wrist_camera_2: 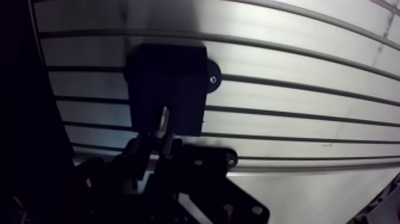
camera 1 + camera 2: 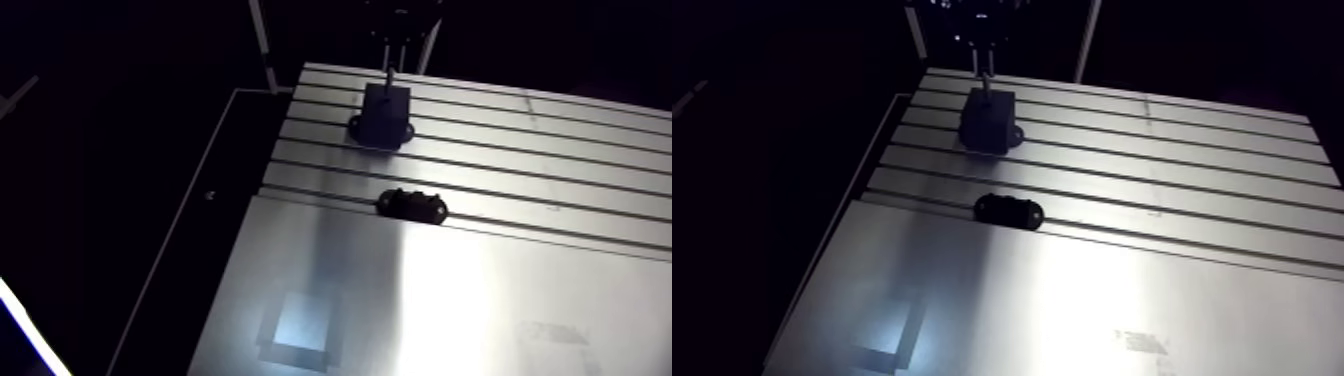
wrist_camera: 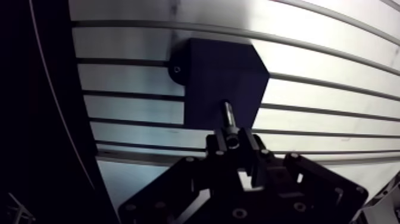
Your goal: Pick up the M10 bolt and insert it into the hole until fully seated.
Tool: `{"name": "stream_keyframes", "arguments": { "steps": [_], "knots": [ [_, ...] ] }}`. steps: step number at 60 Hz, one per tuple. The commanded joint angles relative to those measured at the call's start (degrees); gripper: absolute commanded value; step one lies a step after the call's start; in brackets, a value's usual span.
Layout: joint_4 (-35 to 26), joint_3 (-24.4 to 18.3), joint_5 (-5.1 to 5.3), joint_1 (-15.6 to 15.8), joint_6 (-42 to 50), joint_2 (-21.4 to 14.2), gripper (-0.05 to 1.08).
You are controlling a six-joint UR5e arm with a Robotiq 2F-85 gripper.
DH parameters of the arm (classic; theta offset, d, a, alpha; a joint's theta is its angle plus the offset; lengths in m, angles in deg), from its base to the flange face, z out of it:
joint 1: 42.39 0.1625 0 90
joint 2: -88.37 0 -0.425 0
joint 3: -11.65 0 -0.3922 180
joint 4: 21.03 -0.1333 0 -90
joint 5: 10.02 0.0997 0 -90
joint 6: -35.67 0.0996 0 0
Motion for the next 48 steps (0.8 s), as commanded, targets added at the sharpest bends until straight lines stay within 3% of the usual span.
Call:
{"name": "stream_keyframes", "arguments": {
  "steps": [1, 48],
  "knots": [
    [-0.21, 0.0, -0.05, 0.01, -0.06, -0.12, 1.08],
    [0.23, 0.7, -0.49, 0.01, -0.06, 0.14, 1.08]
  ]
}}
